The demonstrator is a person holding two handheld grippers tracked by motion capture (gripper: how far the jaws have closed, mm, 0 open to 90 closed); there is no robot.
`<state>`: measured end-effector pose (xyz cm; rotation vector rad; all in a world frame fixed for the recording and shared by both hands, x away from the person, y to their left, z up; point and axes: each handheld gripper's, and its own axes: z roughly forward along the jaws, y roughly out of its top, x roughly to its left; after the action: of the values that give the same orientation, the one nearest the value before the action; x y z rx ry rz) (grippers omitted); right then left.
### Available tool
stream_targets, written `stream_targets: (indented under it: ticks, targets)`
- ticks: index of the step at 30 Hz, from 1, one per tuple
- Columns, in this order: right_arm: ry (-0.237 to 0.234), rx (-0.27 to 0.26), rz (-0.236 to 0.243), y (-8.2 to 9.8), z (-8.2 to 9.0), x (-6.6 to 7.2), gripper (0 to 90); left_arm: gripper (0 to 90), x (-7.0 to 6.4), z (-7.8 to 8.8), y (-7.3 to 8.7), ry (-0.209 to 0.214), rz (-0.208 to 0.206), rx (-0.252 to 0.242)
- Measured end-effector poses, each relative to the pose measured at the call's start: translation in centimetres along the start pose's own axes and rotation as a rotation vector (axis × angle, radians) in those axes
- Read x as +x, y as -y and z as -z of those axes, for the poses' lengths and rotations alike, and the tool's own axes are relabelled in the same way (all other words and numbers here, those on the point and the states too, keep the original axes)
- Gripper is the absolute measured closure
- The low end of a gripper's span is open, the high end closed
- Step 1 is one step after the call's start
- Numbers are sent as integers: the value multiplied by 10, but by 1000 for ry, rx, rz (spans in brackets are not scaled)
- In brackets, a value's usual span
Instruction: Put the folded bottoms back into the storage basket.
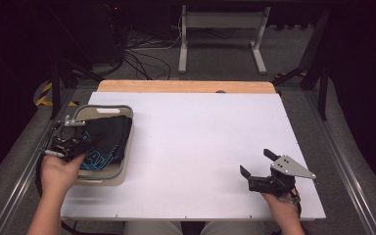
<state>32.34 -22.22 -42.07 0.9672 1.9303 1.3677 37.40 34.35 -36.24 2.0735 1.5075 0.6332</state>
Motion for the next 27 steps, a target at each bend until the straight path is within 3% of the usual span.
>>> stream_targets:
  ticks: [4,12,14,15,18,21,27]
  targets:
    - [-3,3,2,0,-2,2,21,740,2,-8,5,-14,-15,41]
    - [-5,9,5,0,-4,4,21,718,-3,-10,3,-52,-48,53]
    - [-5,8,4,0,-3,4,21,577,-2,-9,3,-45,-40,44]
    - [-4,6,3,0,-3,3,21,472,0,-6,1,-55,-19,11]
    - [-3,6,2,0,-2,3,21,330,1,-2,0,-72,6,-14]
    - [-3,5,3,0,-2,3,21,293,0,4,-1,-83,7,-48]
    - [-2,3,3,0,-2,3,21,201,-11,7,-3,-50,8,-84]
